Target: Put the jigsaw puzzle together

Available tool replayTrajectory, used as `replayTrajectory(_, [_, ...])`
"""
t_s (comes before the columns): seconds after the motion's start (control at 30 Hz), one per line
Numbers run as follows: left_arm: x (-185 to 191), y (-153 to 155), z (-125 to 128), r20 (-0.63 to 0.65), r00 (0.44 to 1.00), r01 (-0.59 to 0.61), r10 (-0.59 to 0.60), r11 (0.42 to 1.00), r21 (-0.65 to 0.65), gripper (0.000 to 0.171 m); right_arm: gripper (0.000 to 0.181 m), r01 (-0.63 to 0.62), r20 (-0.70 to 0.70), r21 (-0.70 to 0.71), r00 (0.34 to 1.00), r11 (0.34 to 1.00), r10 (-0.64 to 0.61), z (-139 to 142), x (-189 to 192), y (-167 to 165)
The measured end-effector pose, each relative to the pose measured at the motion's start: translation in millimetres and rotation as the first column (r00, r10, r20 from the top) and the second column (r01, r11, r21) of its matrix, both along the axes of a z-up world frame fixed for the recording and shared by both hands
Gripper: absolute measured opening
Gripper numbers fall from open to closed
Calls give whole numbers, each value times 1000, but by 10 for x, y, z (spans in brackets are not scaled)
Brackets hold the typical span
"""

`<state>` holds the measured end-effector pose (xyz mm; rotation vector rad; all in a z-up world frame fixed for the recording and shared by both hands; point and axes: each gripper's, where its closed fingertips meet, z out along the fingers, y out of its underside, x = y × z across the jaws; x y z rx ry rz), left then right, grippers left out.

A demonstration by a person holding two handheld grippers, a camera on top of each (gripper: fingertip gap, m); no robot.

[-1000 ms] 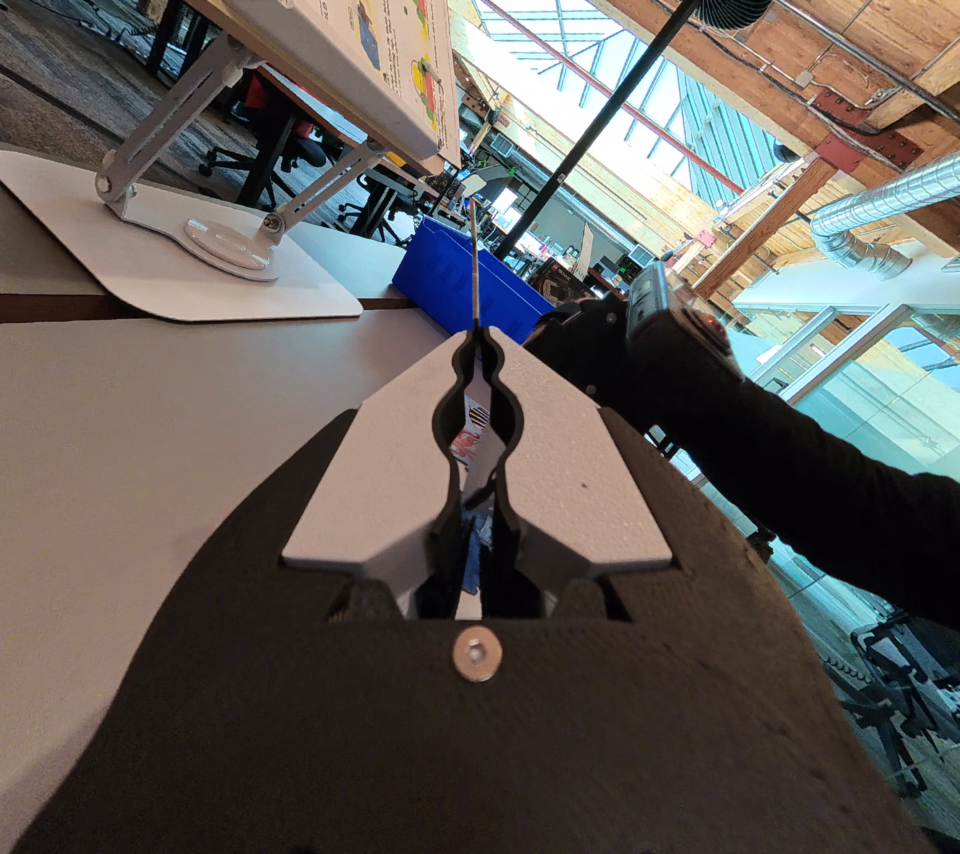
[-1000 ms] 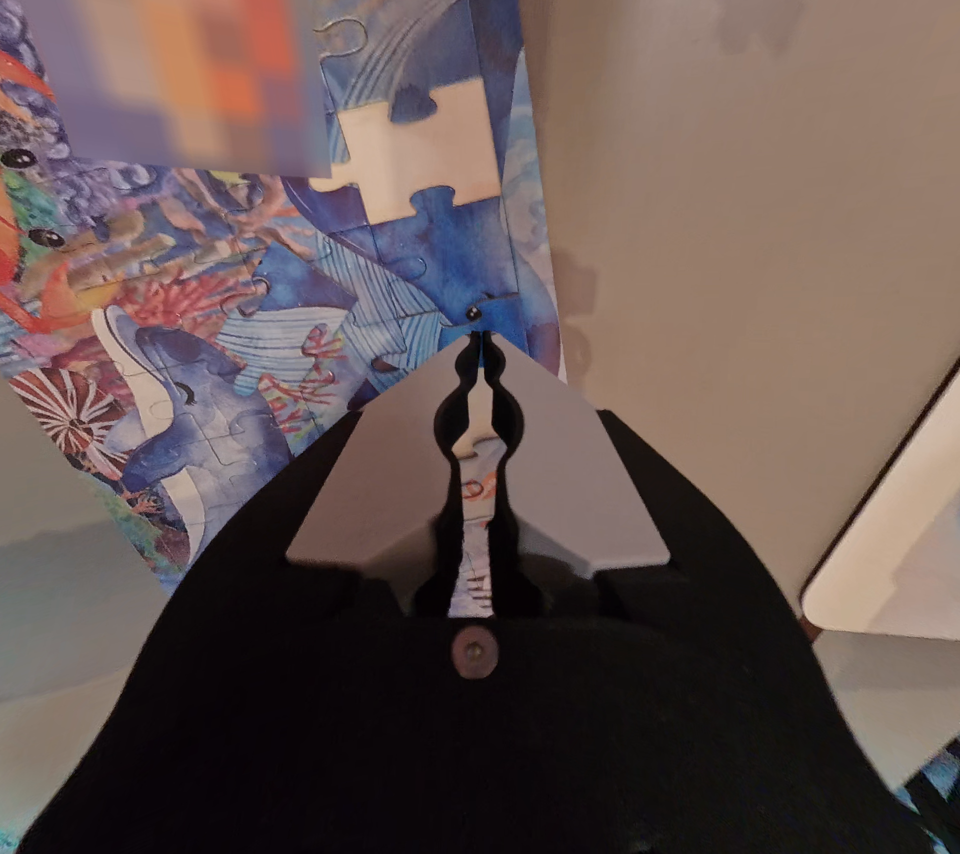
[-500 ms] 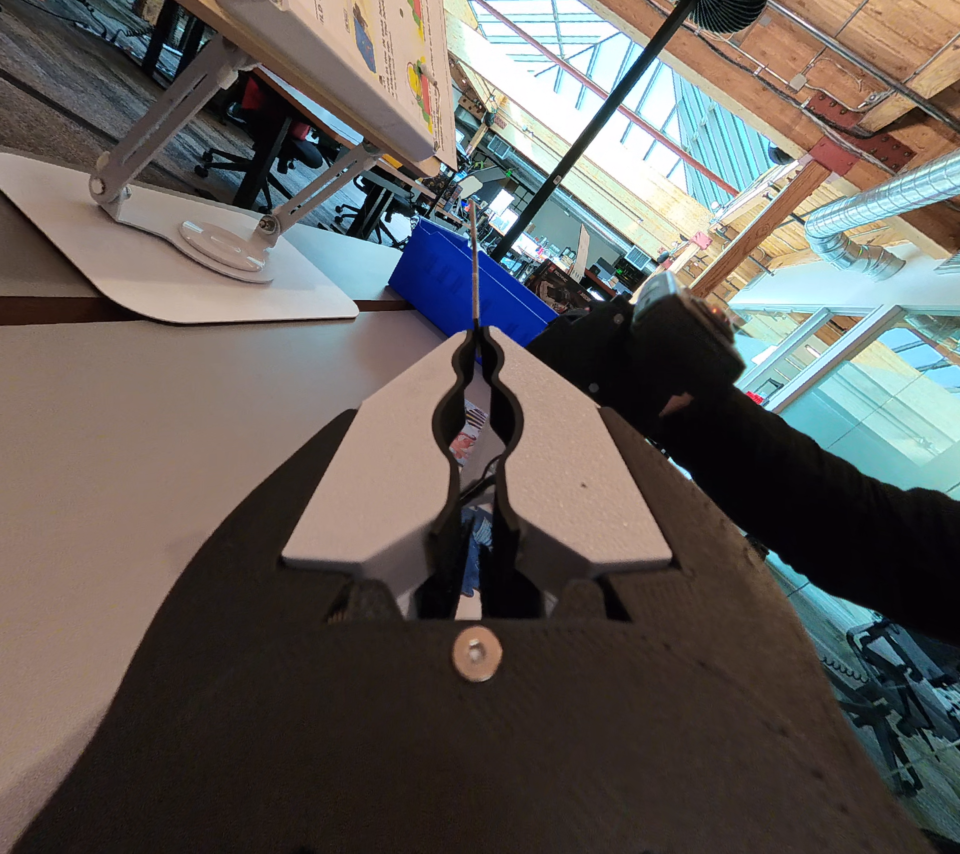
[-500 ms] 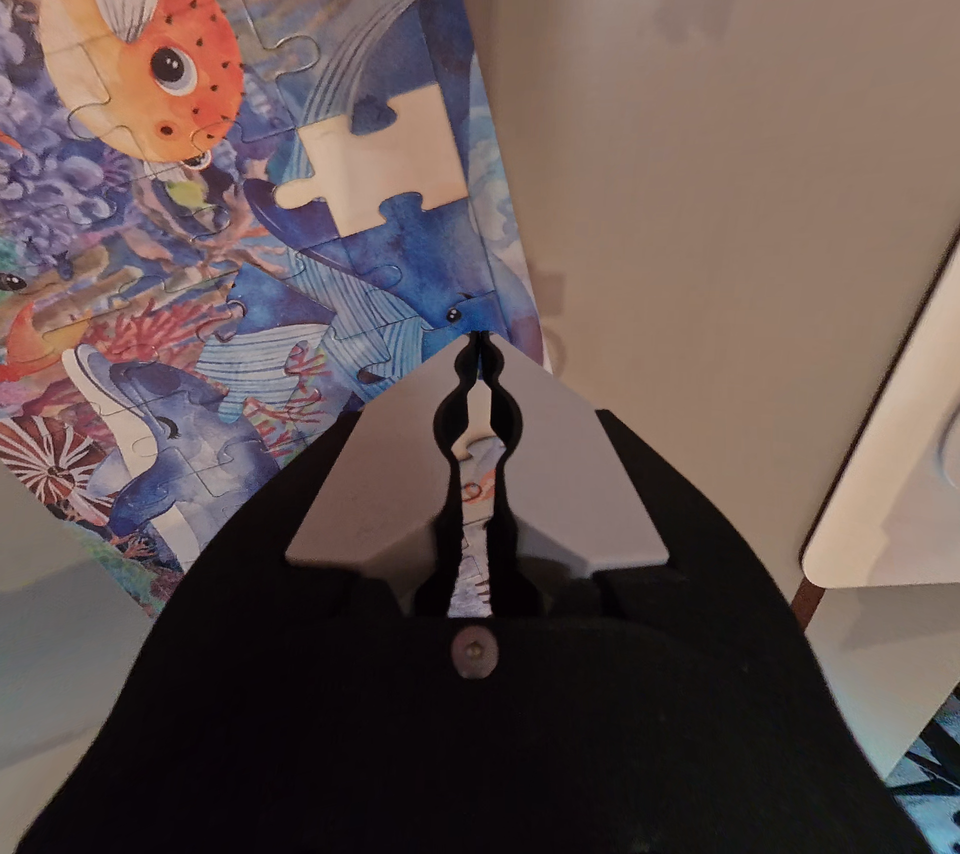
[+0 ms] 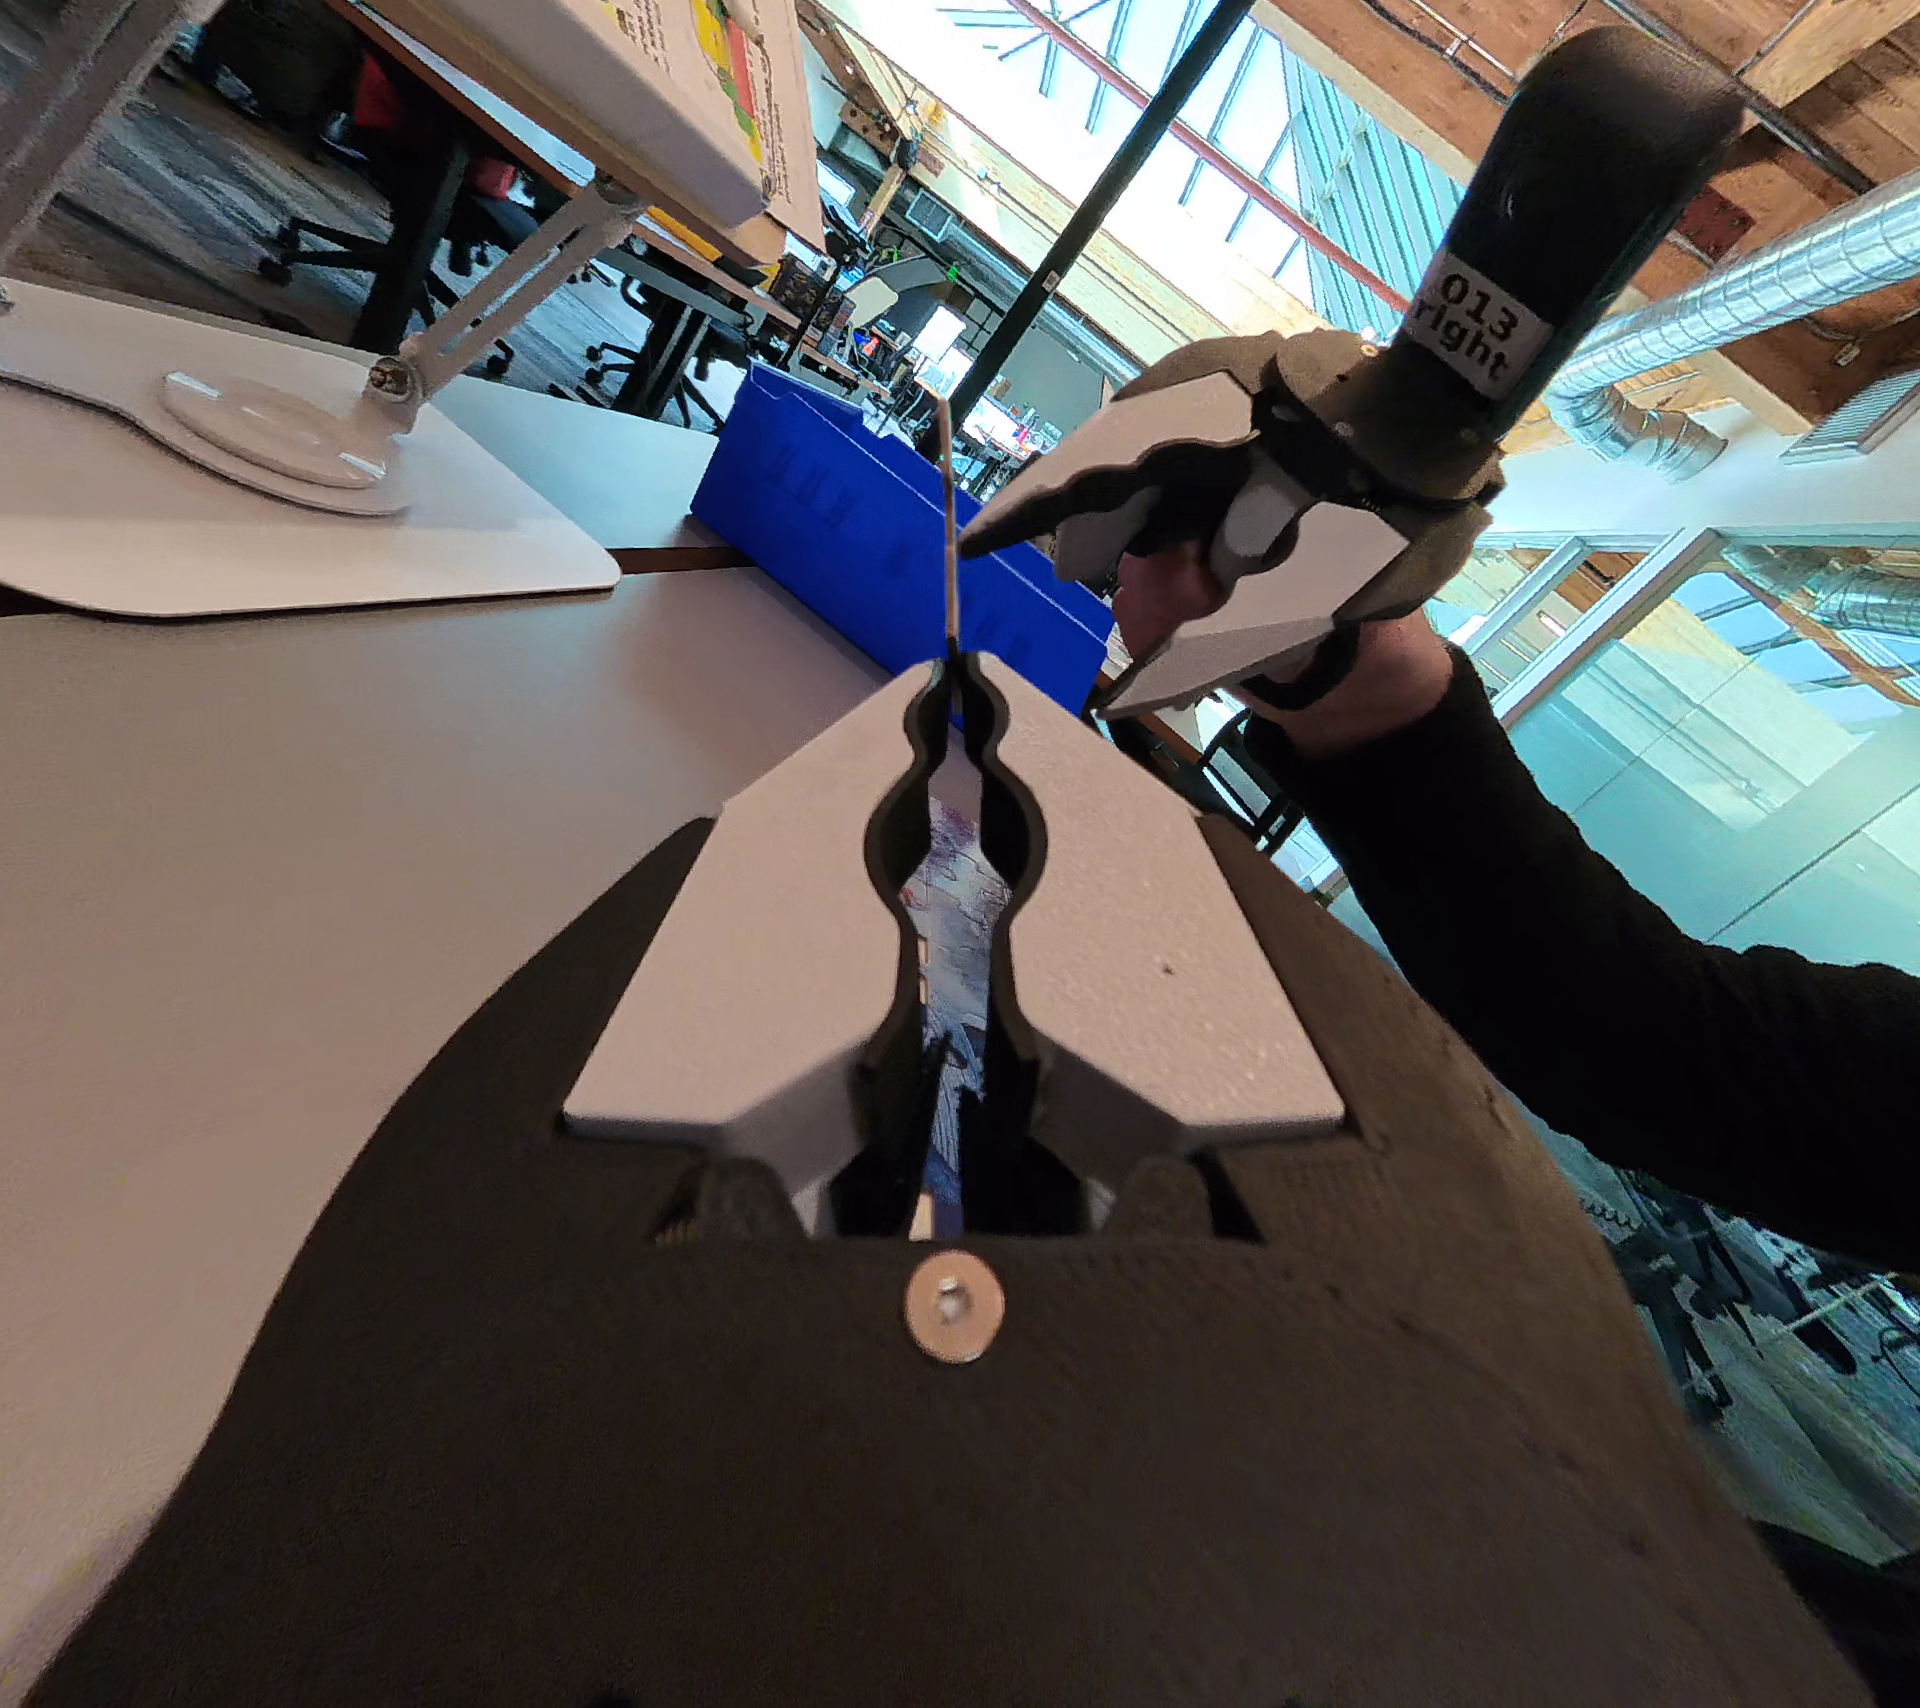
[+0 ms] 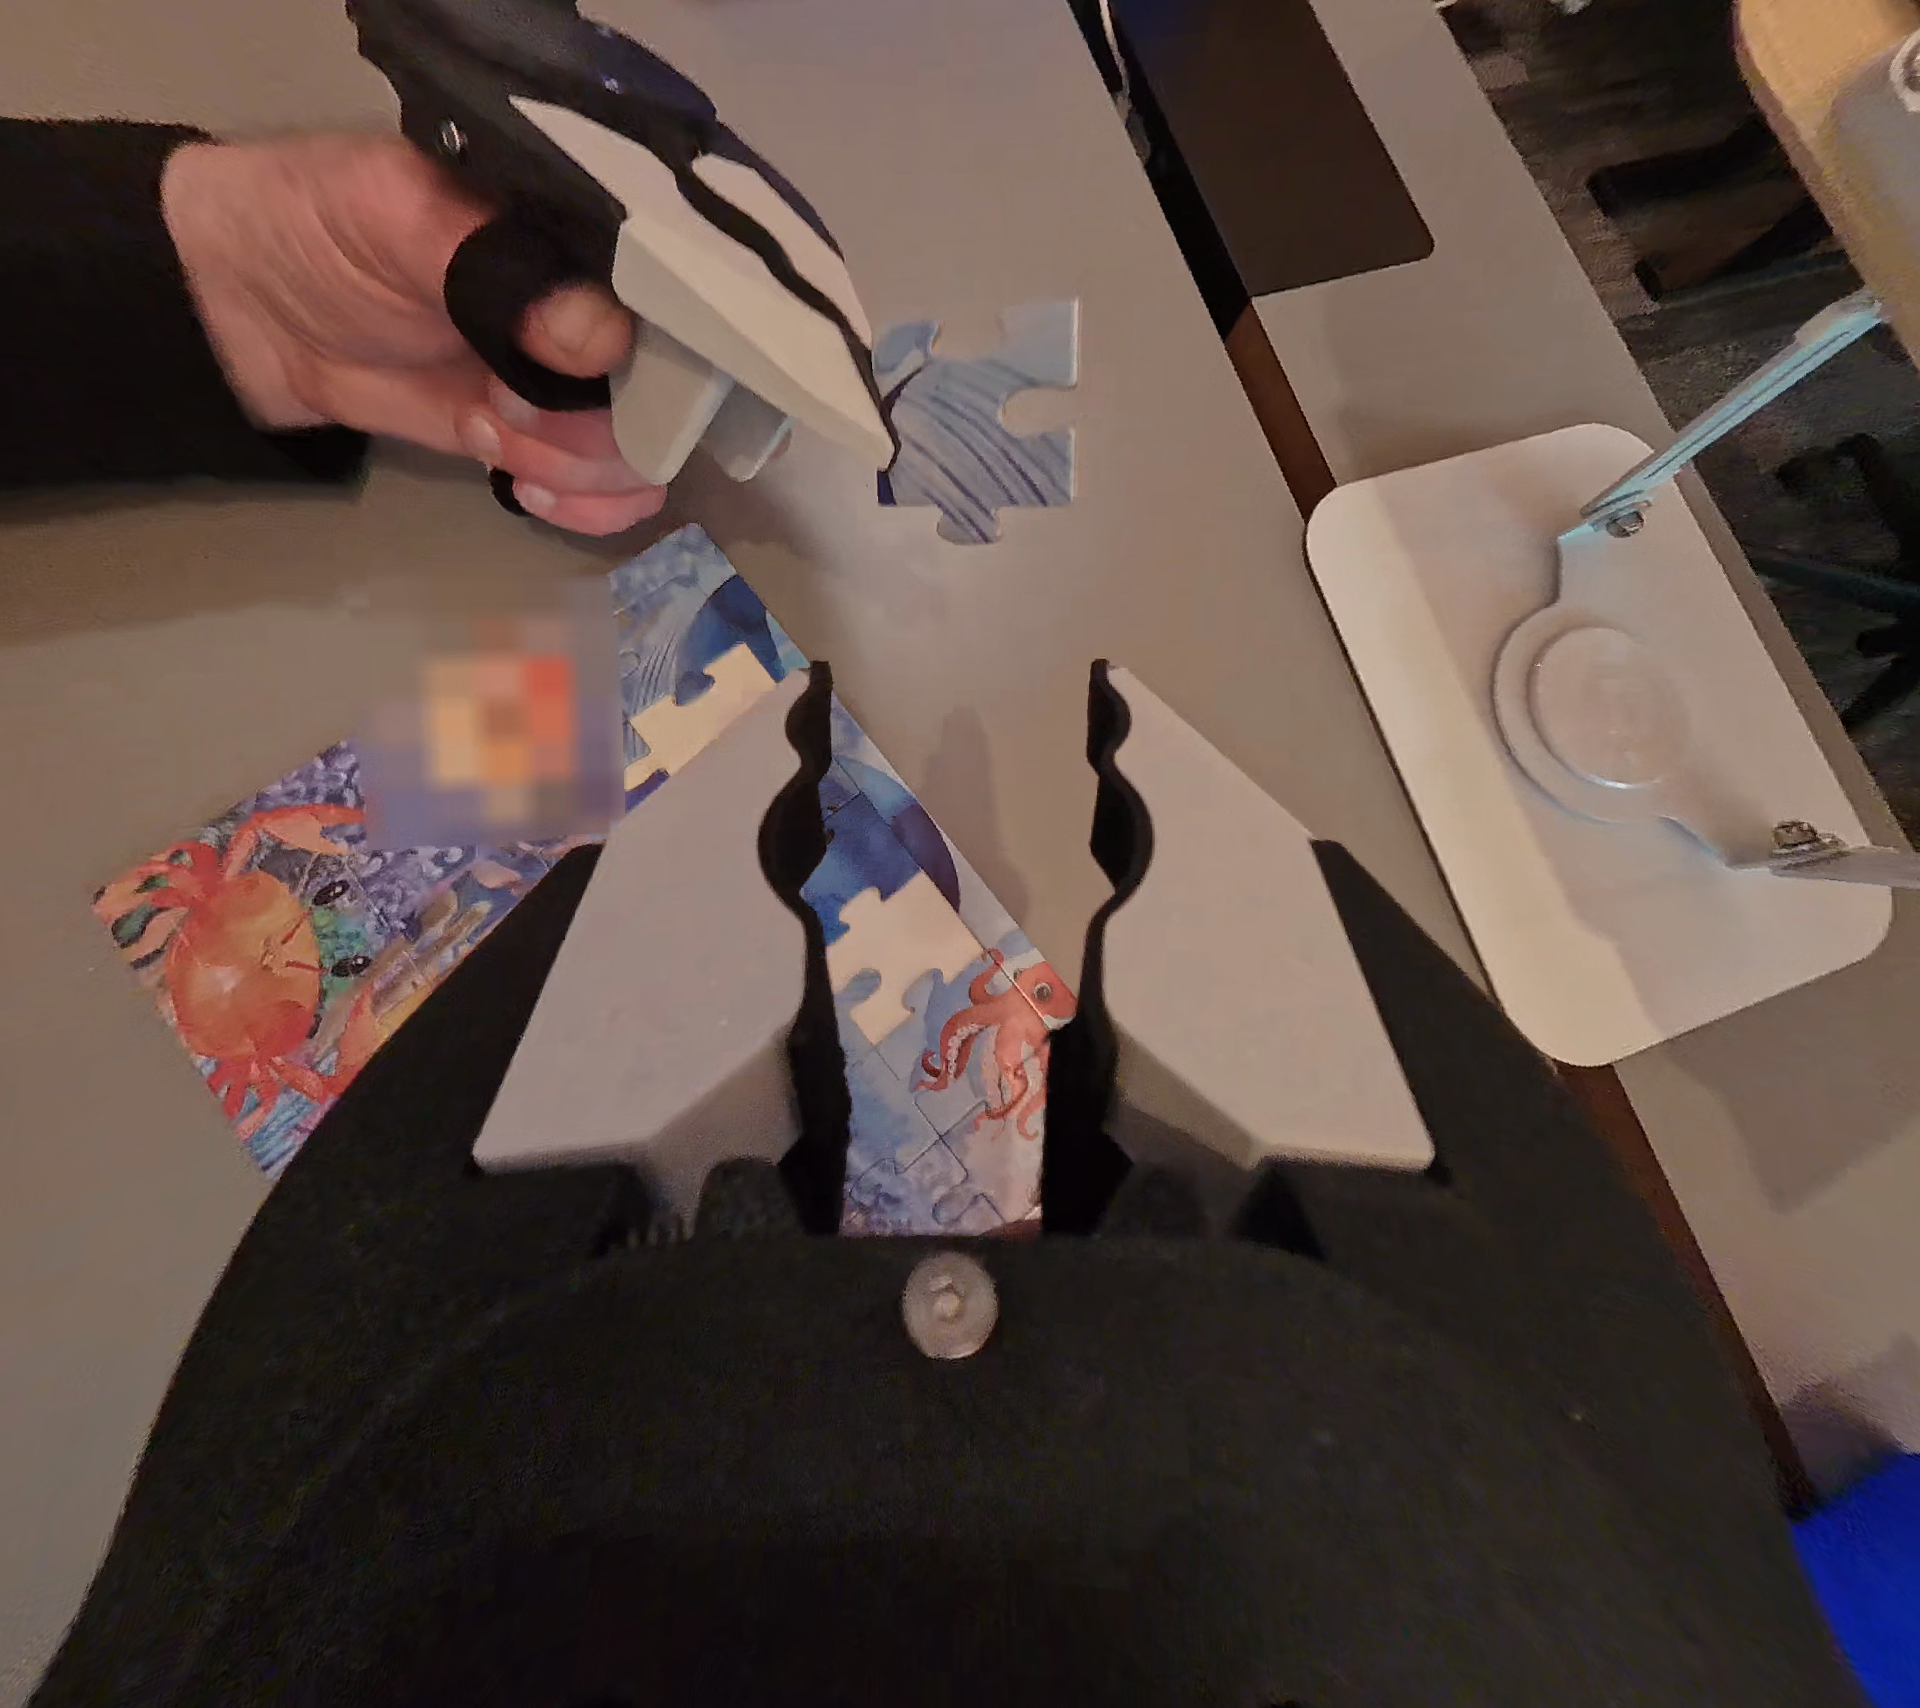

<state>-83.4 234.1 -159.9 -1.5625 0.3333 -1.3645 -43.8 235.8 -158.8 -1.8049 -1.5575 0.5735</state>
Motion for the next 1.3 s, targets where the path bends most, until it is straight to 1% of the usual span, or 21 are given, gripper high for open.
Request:
replayTrajectory(0.07, [28, -6, -4, 1, 1000, 7, -7, 1000, -2, 0, 53, -1, -14, 53, 1000, 999, 2, 41, -27, 2])
replayTrajectory(0.17, [65, -15, 2, 23, 1000, 21, -20, 1000, -10, 0, 72, -3, 52, 191, 999, 982, -7, 7, -72, 4])
replayTrajectory(0.23, [94, -23, 0, 26, 999, 27, -27, 1000, -13, 0, 74, 13, 87, 266, 995, 964, -38, -17, -107, 33])
replayTrajectory(0.27, [111, -30, 4, 29, 999, 32, -32, 999, -13, 0, 78, 35, 96, 296, 993, 954, -66, -19, -123, 64])
replayTrajectory(0.37, [172, -55, 25, 41, 998, 47, -46, 999, -15, 0, 69, 73, 80, 349, 991, 934, -108, -7, -203, 90])
replayTrajectory(0.43, [224, -79, 22, 35, 998, 61, -61, 998, -13, 0, 64, 95, 94, 356, 986, 930, -137, -47, -220, 109])
replayTrajectory(0.47, [234, -74, 15, 32, 998, 56, -56, 998, -16, 0, 52, 104, 100, 370, 983, 923, -151, -56, -214, 127])
replayTrajectory(0.5, [236, -71, 11, 35, 998, 56, -56, 998, -21, 0, 50, 105, 105, 376, 982, 921, -155, -66, -209, 130])
replayTrajectory(0.73, [293, -124, 60, 48, 995, 87, -87, 996, -1, 0, 49, 108, 95, 372, 984, 922, -154, -22, -152, 79])
replayTrajectory(0.9, [297, -142, 56, 25, 995, 93, -93, 996, 11, 0, 48, 164, 56, 368, 979, 915, -198, -10, -107, 32])
replayTrajectory(0.97, [279, -145, 60, 29, 995, 96, -97, 995, 12, 0, 46, 180, 38, 361, 977, 915, -208, -10, -81, -7])
replayTrajectory(1.03, [253, -137, 76, 35, 995, 88, -89, 996, 16, 0, 39, 188, 32, 361, 976, 914, -214, -12, -36, -40])
replayTrajectory(1.1, [249, -147, 98, 46, 994, 94, -95, 995, 19, 0, 36, 187, 28, 352, 977, 917, -210, -21, -6, -86])
replayTrajectory(1.2, [272, -161, 91, 35, 994, 101, -102, 995, 22, 1, 37, 186, 48, 347, 975, 919, -215, -70, 42, -140])
replayTrajectory(1.3, [268, -165, 97, 41, 993, 106, -107, 994, 22, 0, 36, 178, 81, 317, 974, 931, -214, -172, 76, -214])
